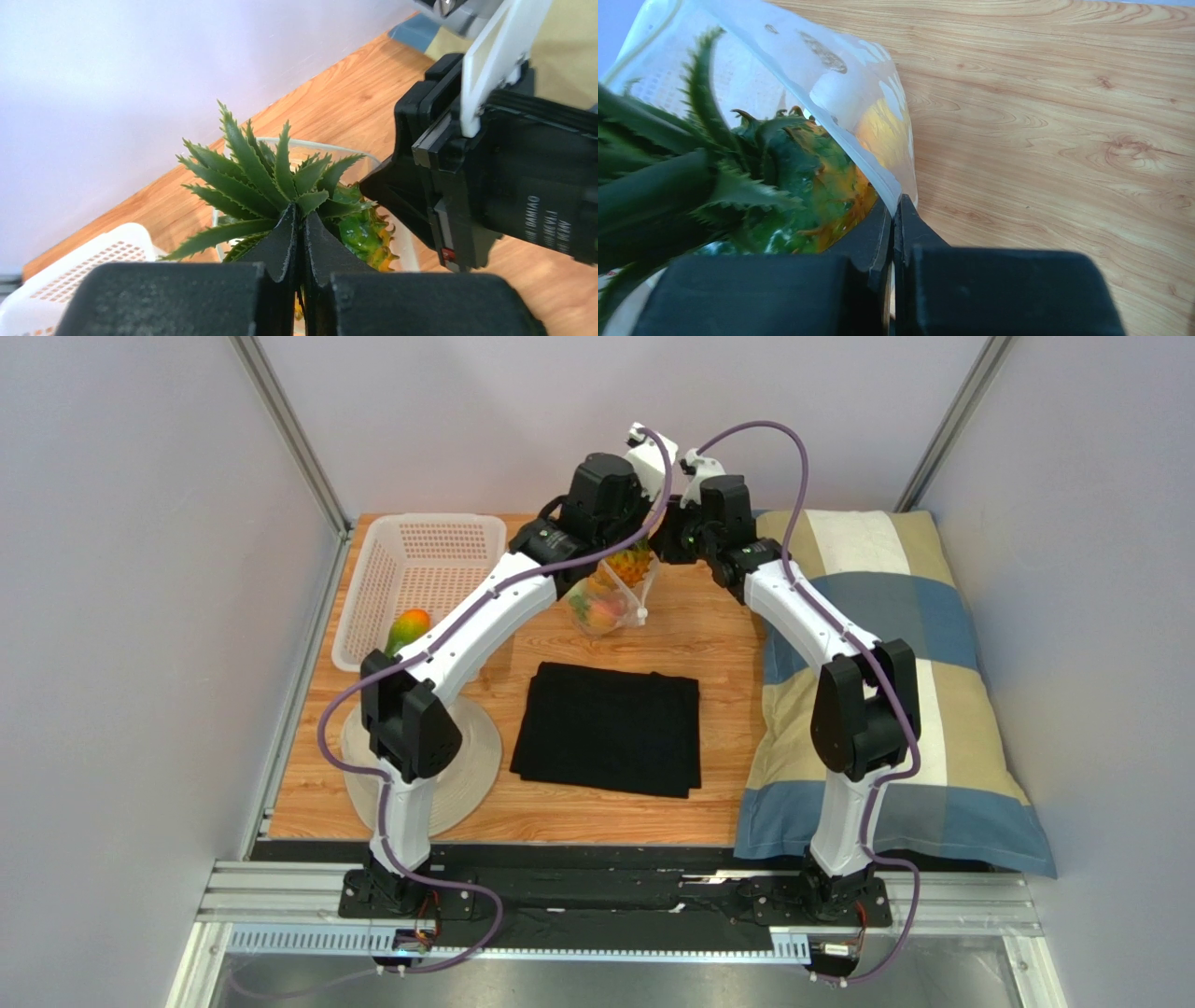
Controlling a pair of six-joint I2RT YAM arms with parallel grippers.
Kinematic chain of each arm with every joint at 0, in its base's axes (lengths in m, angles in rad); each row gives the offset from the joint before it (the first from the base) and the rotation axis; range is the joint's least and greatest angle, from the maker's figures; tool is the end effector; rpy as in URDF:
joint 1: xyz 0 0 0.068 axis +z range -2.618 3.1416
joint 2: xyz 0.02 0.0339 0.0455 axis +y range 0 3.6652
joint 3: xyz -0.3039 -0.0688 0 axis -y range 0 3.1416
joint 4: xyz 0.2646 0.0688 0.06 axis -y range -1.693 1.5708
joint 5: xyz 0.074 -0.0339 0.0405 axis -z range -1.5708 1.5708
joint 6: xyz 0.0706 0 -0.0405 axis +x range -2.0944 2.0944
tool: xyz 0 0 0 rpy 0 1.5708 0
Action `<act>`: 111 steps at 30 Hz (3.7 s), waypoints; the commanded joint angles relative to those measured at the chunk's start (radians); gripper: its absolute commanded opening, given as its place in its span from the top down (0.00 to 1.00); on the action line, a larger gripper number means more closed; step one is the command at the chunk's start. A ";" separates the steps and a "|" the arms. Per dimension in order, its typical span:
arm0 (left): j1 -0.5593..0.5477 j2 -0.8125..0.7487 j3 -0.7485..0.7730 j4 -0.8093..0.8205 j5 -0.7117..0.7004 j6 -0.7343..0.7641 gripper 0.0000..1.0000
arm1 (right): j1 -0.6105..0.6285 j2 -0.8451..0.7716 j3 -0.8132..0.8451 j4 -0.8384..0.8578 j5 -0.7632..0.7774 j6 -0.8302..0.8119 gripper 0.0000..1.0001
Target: Open the zip-top bag and remove the fake food
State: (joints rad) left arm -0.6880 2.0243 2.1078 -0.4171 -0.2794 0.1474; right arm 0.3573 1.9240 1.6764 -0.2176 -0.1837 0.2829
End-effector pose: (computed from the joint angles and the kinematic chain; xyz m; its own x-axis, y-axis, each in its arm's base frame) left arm 0.4340 -0.3316 0.4221 -0.1901 0.3390 -0.9214 0.4418 0.8676 0.2281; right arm 0.4869 0.1955 0.3276 -0.5422 0.0905 -0.8353 -0.3597 0.8734 0.3282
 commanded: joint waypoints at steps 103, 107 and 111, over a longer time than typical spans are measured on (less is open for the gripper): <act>0.162 0.310 0.123 -0.077 0.359 -0.634 0.52 | 0.017 -0.096 0.046 0.060 -0.045 0.025 1.00; 0.162 0.353 0.143 -0.095 0.373 -0.609 0.40 | 0.026 -0.065 0.065 0.055 -0.060 -0.010 1.00; 0.162 0.376 0.139 -0.135 0.439 -0.579 0.37 | 0.029 -0.030 0.078 0.044 -0.080 -0.056 1.00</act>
State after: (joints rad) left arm -0.5270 2.3875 2.2051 -0.5091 0.1062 -0.4801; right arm 0.3759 1.8648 1.6970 -0.2031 -0.2310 0.2798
